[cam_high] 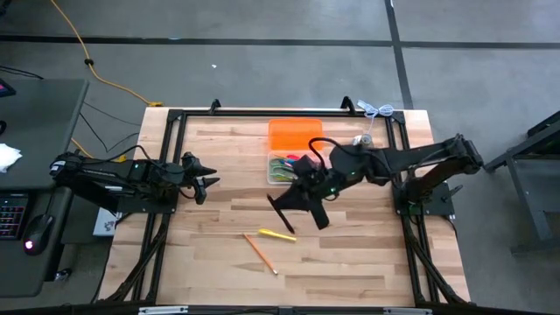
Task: Pick & place school supplies into a supply box
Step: Put the black pen into the supply box
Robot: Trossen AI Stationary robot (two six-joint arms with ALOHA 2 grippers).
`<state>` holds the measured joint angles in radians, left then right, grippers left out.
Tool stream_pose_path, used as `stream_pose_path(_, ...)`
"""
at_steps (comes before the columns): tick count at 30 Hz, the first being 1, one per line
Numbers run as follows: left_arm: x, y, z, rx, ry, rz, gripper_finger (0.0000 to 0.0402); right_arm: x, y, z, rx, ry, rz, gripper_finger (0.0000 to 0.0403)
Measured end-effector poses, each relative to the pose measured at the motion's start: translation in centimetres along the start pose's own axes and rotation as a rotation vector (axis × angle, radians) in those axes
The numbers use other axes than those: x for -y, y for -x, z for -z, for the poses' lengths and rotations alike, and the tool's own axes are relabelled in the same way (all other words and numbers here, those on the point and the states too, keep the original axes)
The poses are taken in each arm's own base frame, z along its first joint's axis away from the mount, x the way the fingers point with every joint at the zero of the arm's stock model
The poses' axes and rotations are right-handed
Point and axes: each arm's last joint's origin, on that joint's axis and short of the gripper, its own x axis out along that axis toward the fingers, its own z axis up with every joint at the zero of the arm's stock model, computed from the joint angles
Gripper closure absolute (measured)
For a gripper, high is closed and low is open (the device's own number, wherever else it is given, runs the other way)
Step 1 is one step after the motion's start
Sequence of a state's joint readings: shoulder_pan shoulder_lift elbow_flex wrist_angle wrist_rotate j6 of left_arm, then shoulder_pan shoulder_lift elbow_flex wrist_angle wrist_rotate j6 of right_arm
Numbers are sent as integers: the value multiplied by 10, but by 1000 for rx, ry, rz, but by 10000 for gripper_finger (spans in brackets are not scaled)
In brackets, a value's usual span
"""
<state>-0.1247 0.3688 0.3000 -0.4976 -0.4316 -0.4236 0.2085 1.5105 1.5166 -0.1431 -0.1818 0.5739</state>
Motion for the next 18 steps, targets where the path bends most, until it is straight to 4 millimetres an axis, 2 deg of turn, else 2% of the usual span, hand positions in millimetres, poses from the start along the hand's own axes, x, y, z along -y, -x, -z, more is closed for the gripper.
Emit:
stream_pose_path(11, 0, 0, 0, -1, 0, 0, 222, -16, 2, -13, 83, 115, -256, 403)
stream_pose_path(18, 0, 0, 0, 1, -1, -4, 222, -17, 2, -14, 84, 120, -276, 403)
